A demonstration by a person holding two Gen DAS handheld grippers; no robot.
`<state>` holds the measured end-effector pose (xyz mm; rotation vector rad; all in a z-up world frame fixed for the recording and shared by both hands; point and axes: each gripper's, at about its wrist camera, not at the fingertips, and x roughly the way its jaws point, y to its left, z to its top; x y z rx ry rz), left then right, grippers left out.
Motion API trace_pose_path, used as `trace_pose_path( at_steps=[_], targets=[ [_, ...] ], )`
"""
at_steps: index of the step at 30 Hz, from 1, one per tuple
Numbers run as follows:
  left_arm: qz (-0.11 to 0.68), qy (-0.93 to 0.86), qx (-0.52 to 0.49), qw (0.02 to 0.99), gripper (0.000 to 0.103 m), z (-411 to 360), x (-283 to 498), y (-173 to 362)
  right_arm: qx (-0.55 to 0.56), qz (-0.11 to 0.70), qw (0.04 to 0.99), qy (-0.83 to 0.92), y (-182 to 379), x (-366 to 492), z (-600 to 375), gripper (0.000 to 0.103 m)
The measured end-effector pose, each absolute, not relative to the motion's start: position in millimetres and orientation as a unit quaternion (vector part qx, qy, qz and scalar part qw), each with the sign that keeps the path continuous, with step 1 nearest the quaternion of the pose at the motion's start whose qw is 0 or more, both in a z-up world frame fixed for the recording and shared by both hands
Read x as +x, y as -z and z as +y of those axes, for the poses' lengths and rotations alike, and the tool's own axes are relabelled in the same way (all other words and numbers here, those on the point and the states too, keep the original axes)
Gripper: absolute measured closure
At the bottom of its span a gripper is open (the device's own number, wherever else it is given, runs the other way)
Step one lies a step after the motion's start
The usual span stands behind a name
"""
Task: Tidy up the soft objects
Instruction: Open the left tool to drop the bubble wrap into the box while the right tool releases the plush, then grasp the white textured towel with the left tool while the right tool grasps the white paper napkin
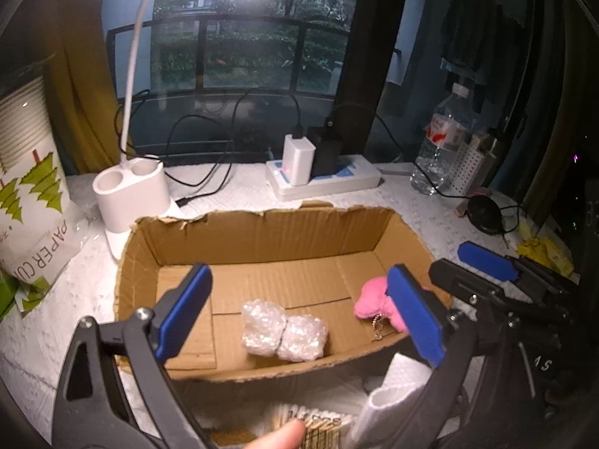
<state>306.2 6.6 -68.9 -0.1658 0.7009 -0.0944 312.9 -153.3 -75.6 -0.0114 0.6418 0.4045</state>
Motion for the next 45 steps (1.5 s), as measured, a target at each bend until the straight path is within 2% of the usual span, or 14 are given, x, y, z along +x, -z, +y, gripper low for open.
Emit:
trace_pose_path(
  at_steps=[19,45],
  targets=[
    [0.318,0.029,-0.065,0.946,0.007,15.6,250.0,46.4,-0.011,0.287,0.938,-0.193,55.0,267.2,-152.1,0.046],
    [0.334,0.019,-0.092,0.938,0.007,46.3,200.3,70.5,-0.030,0.301,0.933,-0.196,70.3,235.2,-128.4,0.046]
  ],
)
